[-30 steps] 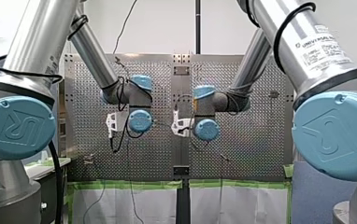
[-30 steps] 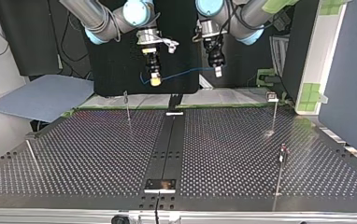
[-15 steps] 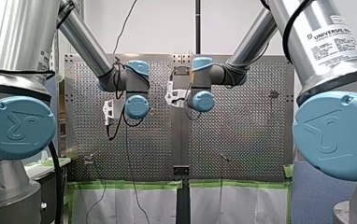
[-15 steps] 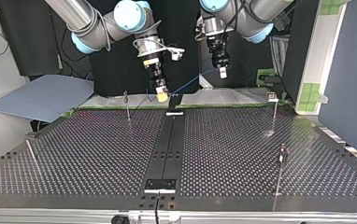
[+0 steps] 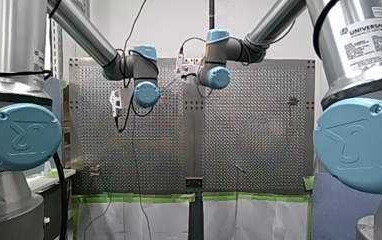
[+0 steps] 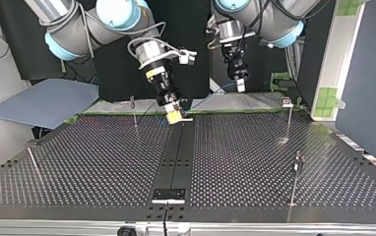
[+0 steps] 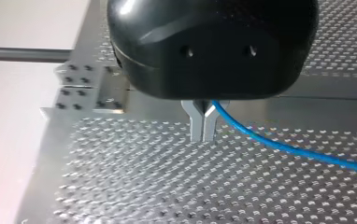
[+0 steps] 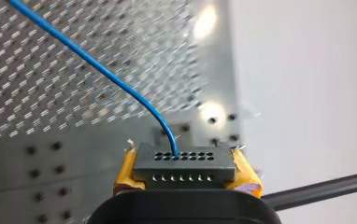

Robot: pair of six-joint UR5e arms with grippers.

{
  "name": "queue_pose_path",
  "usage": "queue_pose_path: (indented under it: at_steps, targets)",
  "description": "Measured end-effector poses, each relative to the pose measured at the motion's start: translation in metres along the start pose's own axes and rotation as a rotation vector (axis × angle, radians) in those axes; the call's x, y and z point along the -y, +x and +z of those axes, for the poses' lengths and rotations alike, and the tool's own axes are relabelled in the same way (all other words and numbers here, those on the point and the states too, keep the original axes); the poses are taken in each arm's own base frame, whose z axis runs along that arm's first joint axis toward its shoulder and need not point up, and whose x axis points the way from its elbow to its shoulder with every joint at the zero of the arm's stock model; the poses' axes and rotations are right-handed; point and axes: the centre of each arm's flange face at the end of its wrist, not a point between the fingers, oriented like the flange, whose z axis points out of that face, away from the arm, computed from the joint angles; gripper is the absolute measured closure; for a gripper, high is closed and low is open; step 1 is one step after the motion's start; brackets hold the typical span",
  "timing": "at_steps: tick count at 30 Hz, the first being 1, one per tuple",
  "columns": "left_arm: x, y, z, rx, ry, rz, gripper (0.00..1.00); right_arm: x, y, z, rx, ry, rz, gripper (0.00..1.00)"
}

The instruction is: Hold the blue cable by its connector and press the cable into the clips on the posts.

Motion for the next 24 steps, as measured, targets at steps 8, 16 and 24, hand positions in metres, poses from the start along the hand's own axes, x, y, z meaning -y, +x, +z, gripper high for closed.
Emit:
queue_pose_path:
  at_steps: [8,16,24]
  targets:
    - [-0.005,-0.042,0.008,0.034,-0.025,-0.062,1.00,0.008,0.018,0.007,0.014,0.024,0.003,0.98]
    - [-0.030,-0.070,0.018,0.050,-0.059,-0.104,1.00,0.013,0.013,-0.001,0.084,0.030,0.007,0.98]
    - [-0.045,-0.086,0.037,0.069,-0.075,-0.104,1.00,0.018,0.014,-0.001,0.096,0.068,0.011,0.98]
